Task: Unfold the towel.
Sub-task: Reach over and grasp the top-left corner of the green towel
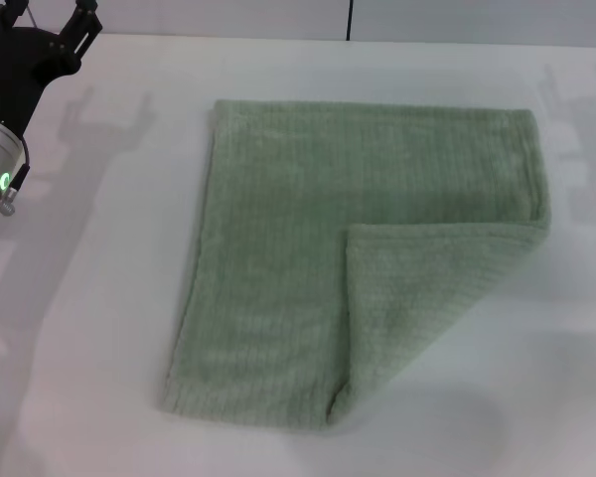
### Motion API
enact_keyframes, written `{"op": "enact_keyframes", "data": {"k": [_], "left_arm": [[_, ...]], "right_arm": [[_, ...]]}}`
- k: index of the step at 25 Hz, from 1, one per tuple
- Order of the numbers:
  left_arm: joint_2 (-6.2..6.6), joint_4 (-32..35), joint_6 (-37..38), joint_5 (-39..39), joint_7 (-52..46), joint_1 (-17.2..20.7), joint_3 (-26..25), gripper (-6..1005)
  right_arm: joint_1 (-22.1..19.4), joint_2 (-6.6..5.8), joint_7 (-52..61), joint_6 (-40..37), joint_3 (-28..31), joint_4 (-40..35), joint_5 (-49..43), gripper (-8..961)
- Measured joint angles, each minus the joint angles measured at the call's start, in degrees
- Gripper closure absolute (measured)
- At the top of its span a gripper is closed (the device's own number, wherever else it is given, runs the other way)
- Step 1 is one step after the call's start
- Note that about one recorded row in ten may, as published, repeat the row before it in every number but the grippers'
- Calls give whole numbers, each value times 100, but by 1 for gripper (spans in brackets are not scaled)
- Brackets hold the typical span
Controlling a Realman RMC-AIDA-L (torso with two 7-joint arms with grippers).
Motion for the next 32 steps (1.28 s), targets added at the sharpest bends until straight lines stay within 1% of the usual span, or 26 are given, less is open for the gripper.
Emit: {"op": "enact_keyframes", "data": {"k": [32], "left_arm": [[0, 3, 41, -13, -9, -39, 0, 194]], "right_arm": [[33, 0, -46, -1, -7, 4, -38, 251]]}}
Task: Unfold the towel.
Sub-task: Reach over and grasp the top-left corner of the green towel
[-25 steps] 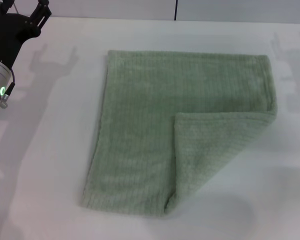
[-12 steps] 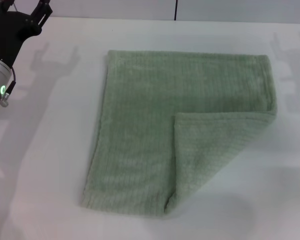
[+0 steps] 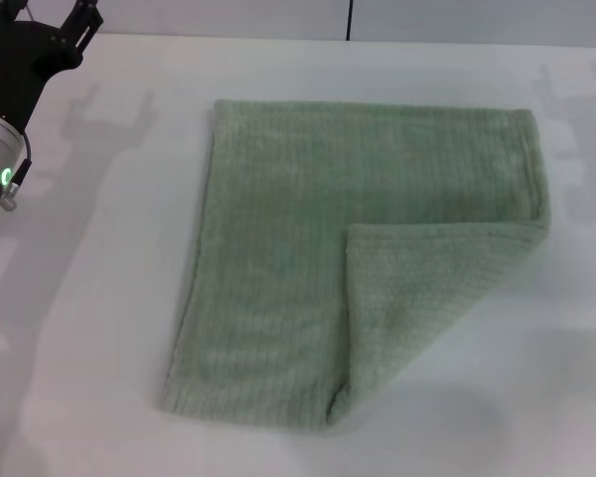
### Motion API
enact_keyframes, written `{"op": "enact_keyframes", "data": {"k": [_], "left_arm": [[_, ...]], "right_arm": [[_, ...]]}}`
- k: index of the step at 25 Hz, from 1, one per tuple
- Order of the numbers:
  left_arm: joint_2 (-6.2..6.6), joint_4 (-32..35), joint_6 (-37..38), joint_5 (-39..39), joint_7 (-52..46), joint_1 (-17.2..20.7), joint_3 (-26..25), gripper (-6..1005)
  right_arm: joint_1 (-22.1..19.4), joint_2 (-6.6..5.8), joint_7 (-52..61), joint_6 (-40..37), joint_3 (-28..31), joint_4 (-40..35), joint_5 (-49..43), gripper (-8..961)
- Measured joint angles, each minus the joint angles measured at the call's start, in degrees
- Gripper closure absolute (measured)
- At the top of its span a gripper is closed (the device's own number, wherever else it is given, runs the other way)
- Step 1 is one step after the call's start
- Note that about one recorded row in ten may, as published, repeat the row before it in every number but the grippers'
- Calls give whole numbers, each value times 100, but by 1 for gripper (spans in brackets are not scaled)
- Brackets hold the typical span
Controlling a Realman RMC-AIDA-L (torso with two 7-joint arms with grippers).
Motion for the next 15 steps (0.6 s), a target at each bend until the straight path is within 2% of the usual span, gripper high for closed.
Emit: {"op": "enact_keyframes", "data": {"k": [7, 13, 15], "left_arm": [[0, 0, -37, -1, 0, -7, -39, 206], [0, 1, -44, -4, 1, -8, -45, 391], [0, 5, -45, -4, 2, -8, -43, 488]], "right_arm": [[20, 0, -3, 0, 0, 7, 8, 251], [22, 0, -6, 0, 0, 7, 25, 251], [22, 0, -6, 0, 0, 7, 27, 251]]}}
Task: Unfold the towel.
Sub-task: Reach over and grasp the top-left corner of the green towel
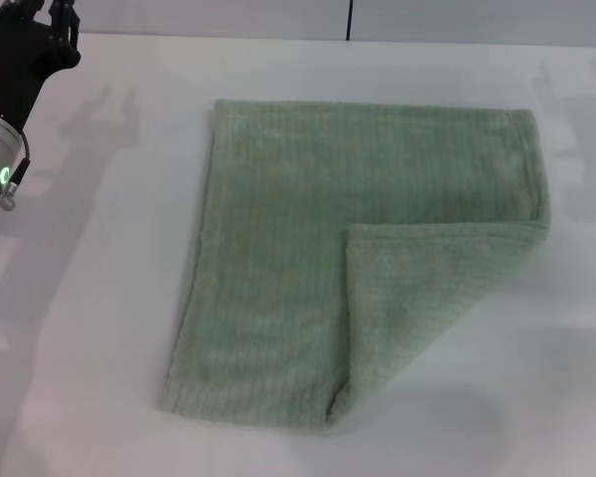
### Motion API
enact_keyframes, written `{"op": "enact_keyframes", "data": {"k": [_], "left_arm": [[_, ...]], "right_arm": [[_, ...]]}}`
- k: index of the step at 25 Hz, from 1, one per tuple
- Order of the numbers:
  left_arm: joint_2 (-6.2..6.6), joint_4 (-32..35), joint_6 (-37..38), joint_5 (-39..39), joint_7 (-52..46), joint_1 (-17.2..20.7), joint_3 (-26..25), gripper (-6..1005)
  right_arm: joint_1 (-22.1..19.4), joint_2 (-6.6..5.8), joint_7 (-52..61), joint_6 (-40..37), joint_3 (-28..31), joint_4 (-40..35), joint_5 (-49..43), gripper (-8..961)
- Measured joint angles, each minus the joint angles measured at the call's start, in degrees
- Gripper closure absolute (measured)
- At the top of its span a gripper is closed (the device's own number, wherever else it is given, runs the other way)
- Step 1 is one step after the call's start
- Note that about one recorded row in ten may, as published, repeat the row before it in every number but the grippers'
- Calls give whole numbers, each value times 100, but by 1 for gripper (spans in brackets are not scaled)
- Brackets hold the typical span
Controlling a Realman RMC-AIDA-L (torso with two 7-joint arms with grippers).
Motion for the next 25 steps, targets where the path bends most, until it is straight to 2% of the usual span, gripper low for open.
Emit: {"op": "enact_keyframes", "data": {"k": [7, 13, 16, 19, 22, 25], "left_arm": [[0, 9, -5, 0, -9, 2, 29, 862], [0, 24, -5, 0, -45, 2, 35, 1001], [11, 57, -5, 32, -288, 2, 92, 1001], [78, 188, -148, 53, -960, 2, 421, 1001], [125, 626, -715, 62, -1603, 51, 758, 1001], [138, 1016, -1196, 207, -1848, 122, 887, 1001]], "right_arm": [[-18, 0, 0, 0, 0, 13, 5, 252], [-29, 0, 0, -15, 0, 18, 9, 251], [-30, 0, 0, -34, 0, 18, 9, 251], [-39, 0, 0, -43, 0, 21, 9, 252], [-48, 0, 0, -44, 0, 27, 9, 253], [-48, 0, 0, -45, 0, 28, 2, 253]]}}
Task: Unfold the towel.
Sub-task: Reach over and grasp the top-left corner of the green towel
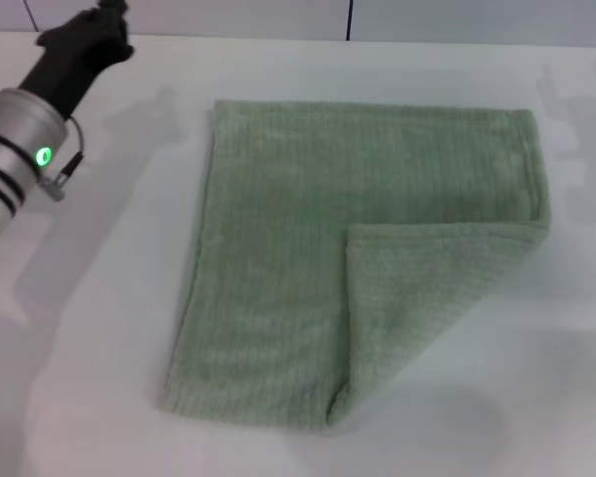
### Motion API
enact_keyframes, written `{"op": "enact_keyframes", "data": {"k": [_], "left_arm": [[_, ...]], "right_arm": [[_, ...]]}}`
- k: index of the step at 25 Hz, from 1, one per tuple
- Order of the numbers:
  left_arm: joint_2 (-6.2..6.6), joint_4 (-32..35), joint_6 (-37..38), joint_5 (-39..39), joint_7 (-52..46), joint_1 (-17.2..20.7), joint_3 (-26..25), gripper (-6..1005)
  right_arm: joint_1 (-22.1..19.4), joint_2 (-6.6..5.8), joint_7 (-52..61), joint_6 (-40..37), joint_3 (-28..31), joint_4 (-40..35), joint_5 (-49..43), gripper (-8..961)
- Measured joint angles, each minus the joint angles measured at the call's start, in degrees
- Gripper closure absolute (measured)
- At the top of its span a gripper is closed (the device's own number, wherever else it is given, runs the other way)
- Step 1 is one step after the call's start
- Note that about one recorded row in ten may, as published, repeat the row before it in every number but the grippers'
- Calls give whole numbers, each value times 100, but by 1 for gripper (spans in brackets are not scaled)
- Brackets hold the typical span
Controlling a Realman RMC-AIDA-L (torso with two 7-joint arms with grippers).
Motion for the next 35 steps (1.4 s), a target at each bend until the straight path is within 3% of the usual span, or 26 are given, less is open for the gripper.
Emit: {"op": "enact_keyframes", "data": {"k": [5, 7, 9, 15, 16, 17, 18, 20, 21, 23, 26, 28, 32, 35], "left_arm": [[26, 585, -824, 791, -697, 35, 21, 1001], [26, 585, -824, 791, -697, 35, 21, 1001], [35, 974, -1410, 1477, -1373, 37, 1, 1001], [38, 1104, -1609, 1698, -1590, 40, -1, 1001], [38, 1455, -2111, 2344, -2203, 63, 14, 1001], [38, 1455, -2111, 2344, -2203, 63, 14, 1001], [38, 1694, -2392, 2818, -2662, 90, 34, 1001], [38, 1694, -2392, 2818, -2662, 90, 34, 1001], [38, 1910, -2644, 3436, -3274, 100, 40, 1001], [38, 2002, -2766, 3987, -3807, 87, 42, 1001], [38, 2002, -2766, 3987, -3807, 87, 42, 1001], [38, 2048, -2815, 4670, -4413, 37, 45, 1001], [38, 2065, -2816, 4894, -4611, 28, 48, 1001], [38, 2076, -2765, 5611, -5073, -59, 62, 1001]], "right_arm": [[1, 0, 0, -1, 0, 5, -10, 252], [2, 0, 0, -6, 0, 9, -15, 252], [2, 0, 0, -7, 0, 9, -17, 252], [2, 0, 0, -8, 0, 9, -27, 253], [2, 0, 0, -8, 0, 8, -27, 253], [1, 0, 0, -8, 0, 8, -28, 253], [0, 0, 0, -8, 0, 8, -28, 253], [-3, 0, 0, -8, 0, 7, -29, 253], [-3, 0, 0, -8, 0, 7, -29, 253], [-4, 0, 0, -8, 0, 7, -29, 253], [-4, -5, 0, -8, 0, 7, -29, 252], [-3, -7, 0, -8, 0, 7, -29, 252], [-1, -9, 0, -8, 0, 7, -29, 252], [1, -9, 0, -8, 0, 7, -29, 251]]}}
